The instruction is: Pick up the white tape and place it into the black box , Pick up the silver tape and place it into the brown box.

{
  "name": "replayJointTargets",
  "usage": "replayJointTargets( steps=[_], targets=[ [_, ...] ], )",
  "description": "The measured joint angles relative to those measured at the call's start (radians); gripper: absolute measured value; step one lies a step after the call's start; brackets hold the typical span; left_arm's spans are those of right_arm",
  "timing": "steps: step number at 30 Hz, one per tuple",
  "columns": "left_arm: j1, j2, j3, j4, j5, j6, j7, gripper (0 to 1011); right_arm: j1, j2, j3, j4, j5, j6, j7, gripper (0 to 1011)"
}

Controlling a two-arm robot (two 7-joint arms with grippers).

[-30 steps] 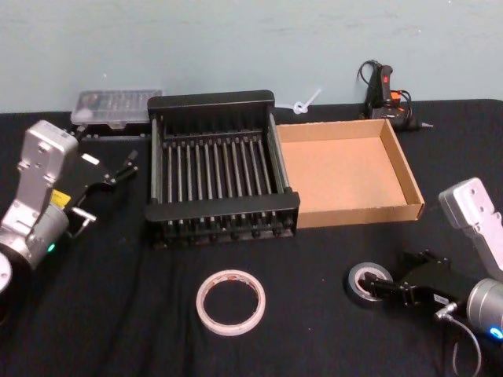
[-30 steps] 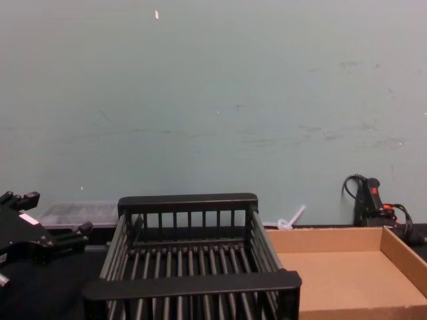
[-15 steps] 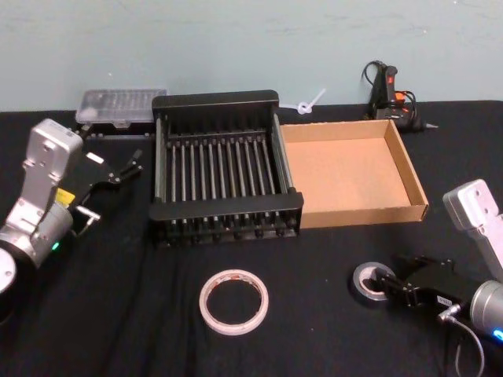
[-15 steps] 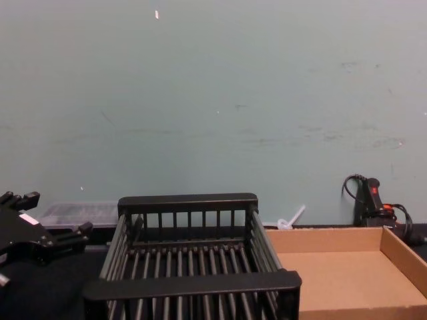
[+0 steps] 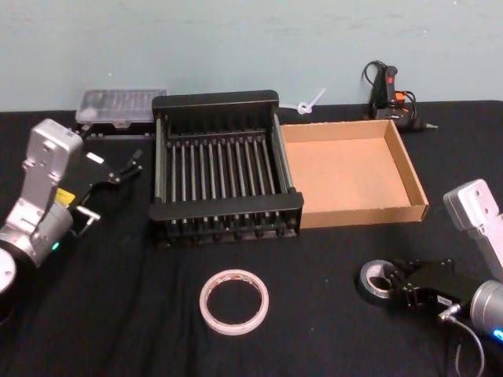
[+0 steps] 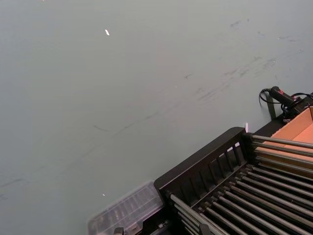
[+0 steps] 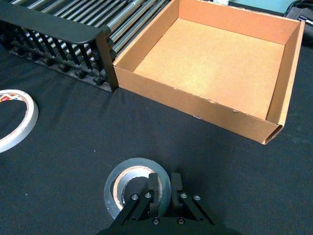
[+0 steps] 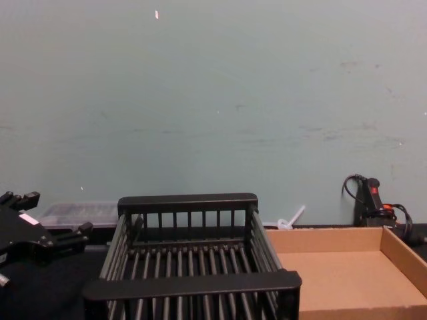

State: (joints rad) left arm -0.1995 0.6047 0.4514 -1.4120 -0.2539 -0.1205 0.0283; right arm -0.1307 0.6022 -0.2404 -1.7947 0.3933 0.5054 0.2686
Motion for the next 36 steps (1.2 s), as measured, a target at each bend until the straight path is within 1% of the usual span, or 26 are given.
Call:
replayJointTargets(
  steps=[7,13,19,23,30,36],
  targets=[
    [0.0,0.0,0.0,0.0,0.0,0.0,0.0,1001,-0.001,0.0,0.002,0.0,0.0,-0.004,0.004,157],
    [0.0,0.0,0.0,0.0,0.0,0.0,0.0,1001,-0.011,0.006,0.019,-0.016,0.014,-0.046,0.035,157],
    [0.0,0.0,0.0,0.0,0.0,0.0,0.0,1001,-0.007,0.011,0.034,-0.029,0.029,-0.07,0.047,157],
    [0.0,0.0,0.0,0.0,0.0,0.0,0.0,1001,0.007,0.01,0.042,-0.031,0.039,-0.083,0.049,157],
    [0.0,0.0,0.0,0.0,0.0,0.0,0.0,1001,0.049,-0.006,0.05,-0.017,0.059,-0.095,0.04,157],
    [0.0,0.0,0.0,0.0,0.0,0.0,0.0,1001,0.104,-0.021,0.046,0.014,0.064,-0.103,0.03,157]
  ],
)
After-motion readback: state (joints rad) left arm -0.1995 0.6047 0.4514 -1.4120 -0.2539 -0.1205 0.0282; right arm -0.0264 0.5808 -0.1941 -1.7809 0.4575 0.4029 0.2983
